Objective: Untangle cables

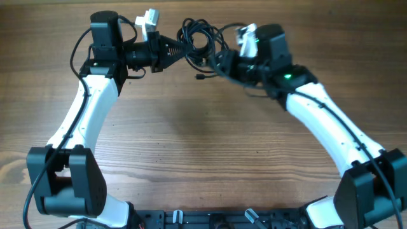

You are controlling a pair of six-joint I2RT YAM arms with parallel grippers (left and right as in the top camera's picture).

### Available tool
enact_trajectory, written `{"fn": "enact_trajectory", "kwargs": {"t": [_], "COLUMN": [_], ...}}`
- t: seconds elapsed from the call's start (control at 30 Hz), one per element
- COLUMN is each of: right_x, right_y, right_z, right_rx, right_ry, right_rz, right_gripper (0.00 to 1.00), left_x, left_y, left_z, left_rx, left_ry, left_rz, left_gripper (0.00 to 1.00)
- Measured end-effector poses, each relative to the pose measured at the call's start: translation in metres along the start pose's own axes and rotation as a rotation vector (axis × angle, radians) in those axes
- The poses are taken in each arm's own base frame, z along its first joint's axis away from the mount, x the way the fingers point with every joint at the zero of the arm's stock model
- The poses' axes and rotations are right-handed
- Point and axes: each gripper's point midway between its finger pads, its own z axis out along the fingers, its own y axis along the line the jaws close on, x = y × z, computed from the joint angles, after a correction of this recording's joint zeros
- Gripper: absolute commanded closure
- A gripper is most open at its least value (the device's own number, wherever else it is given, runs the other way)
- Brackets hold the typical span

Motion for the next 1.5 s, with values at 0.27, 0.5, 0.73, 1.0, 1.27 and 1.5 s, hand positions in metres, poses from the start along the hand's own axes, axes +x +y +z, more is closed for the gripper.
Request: {"fn": "enact_trajectory", "kwargs": {"t": [0.27,0.5,0.73,1.0,1.27,1.5], "right_x": [-0.013,-0.012,-0.011,0.002,0.007,0.013], "right_y": [0.000,0.011,0.011,-0.015,-0.014,-0.019], "right_z": [-0.015,-0.015,-0.013,0.017,0.022,0.020], "right_rx": [-0.089,-0.141,-0.142,-0.094,-0.083,-0.049], "right_ry": [0.013,0.022,0.030,0.093,0.129,0.157], "right_rz": [-0.039,-0.083,-0.045,0.074,0.095,0.084], "right_gripper": [0.53,0.53,0.54,0.73,0.84,0.96], "left_x": [0.009,0.015,0.026,0.019,-0.003,-0.015], "left_y": [-0.002,-0.005,-0.010,-0.019,-0.053,-0.056], "left_z": [0.000,0.006,0.023,0.028,0.029,0.014], "left_rx": [0.025,0.038,0.048,0.067,0.165,0.174], "left_ry": [0.038,0.062,0.101,0.083,0.027,-0.001], "left_rz": [0.108,0.143,0.164,0.189,0.250,0.115], "left_gripper": [0.96,0.96,0.96,0.96,0.96,0.96]}}
